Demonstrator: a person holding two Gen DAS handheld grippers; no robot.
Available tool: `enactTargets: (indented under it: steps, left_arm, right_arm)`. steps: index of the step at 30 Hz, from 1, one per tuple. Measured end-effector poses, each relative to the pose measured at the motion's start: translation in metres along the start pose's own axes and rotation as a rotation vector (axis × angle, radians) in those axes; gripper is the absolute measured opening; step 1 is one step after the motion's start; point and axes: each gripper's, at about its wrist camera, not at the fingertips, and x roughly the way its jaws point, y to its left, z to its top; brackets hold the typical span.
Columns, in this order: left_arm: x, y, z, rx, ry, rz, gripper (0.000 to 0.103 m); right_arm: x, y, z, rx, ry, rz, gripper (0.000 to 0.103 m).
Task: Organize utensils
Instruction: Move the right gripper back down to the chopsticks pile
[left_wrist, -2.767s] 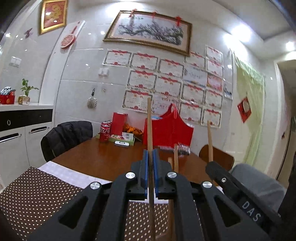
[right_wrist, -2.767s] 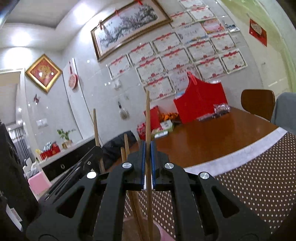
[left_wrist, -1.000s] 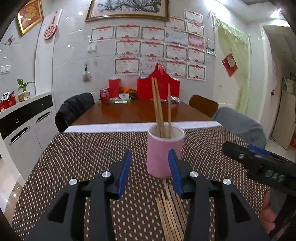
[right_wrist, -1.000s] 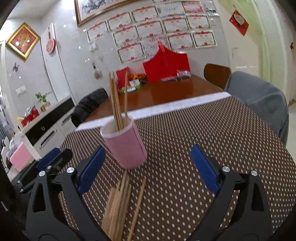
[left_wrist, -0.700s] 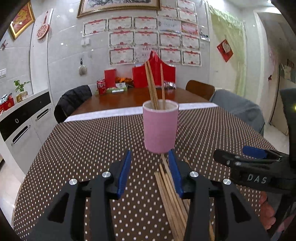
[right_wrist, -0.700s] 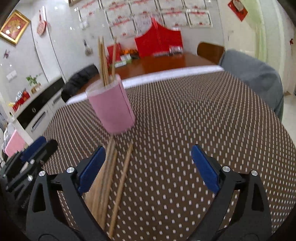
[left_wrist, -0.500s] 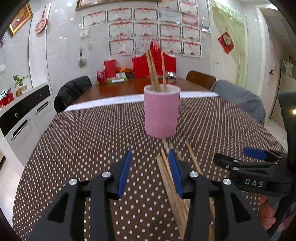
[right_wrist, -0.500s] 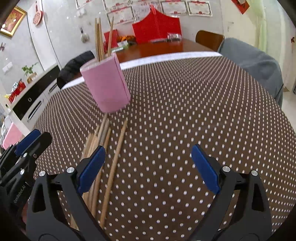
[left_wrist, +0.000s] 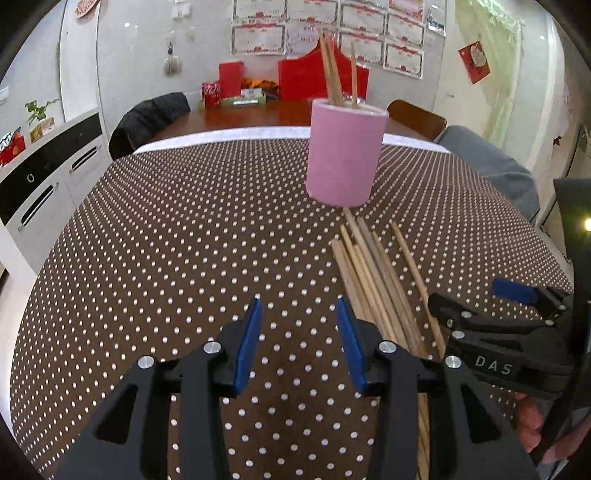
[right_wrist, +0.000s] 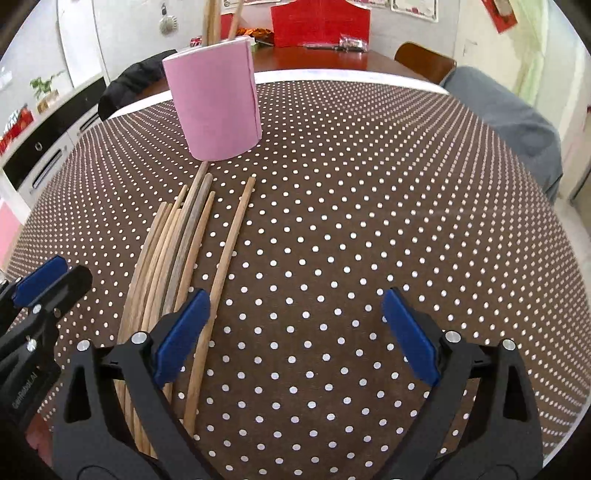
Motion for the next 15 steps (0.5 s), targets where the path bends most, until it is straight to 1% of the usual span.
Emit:
enactTargets:
  steps: [2,3,5,6,7,8,9,10,11,14,15]
  left_arm:
    - [0.001,0.0,-0.002,-0.005,0.019,-0.009,0.042]
    - [0.001,-0.001,-0.002,-0.008,0.028,-0.015,0.042]
    - [0.002,-0.001,-0.004,-0.013,0.047,-0.031,0.042]
    - [0.002,-0.002,-0.005,-0.014,0.053,-0.031,0.042]
    - [0.002,-0.003,-0.006,-0.014,0.057,-0.031,0.042]
    - [0.002,-0.003,-0.007,-0.014,0.062,-0.034,0.042]
    - [0.002,-0.004,-0.008,-0.015,0.068,-0.039,0.042]
    - [0.002,-0.004,-0.008,-0.018,0.074,-0.046,0.042]
    - [0.003,-0.005,-0.009,-0.02,0.082,-0.052,0.042]
    - [0.007,-0.007,-0.009,-0.02,0.123,-0.064,0.042]
    - [0.007,-0.008,-0.009,-0.022,0.129,-0.075,0.042]
  right_arm:
    - [0.002,0.007,0.001,-0.038,0.005,-0.015,0.093]
    - [0.006,0.013,0.001,-0.074,0.032,-0.023,0.093]
    - [0.008,0.014,0.003,-0.084,0.033,-0.029,0.093]
    - [0.009,0.014,0.005,-0.089,0.041,-0.014,0.088]
    - [0.01,0.013,0.007,-0.095,0.053,0.02,0.083]
    - [0.009,0.011,0.01,-0.094,0.058,0.052,0.068]
    - [0.006,0.009,0.013,-0.095,0.043,0.047,0.036]
    - [0.005,0.008,0.014,-0.094,0.032,0.049,0.025]
    - [0.004,0.006,0.015,-0.097,0.028,0.046,0.021]
    - [0.003,-0.001,0.016,-0.112,0.011,0.081,0.01]
    - [0.003,-0.007,0.015,-0.101,0.005,0.101,0.01]
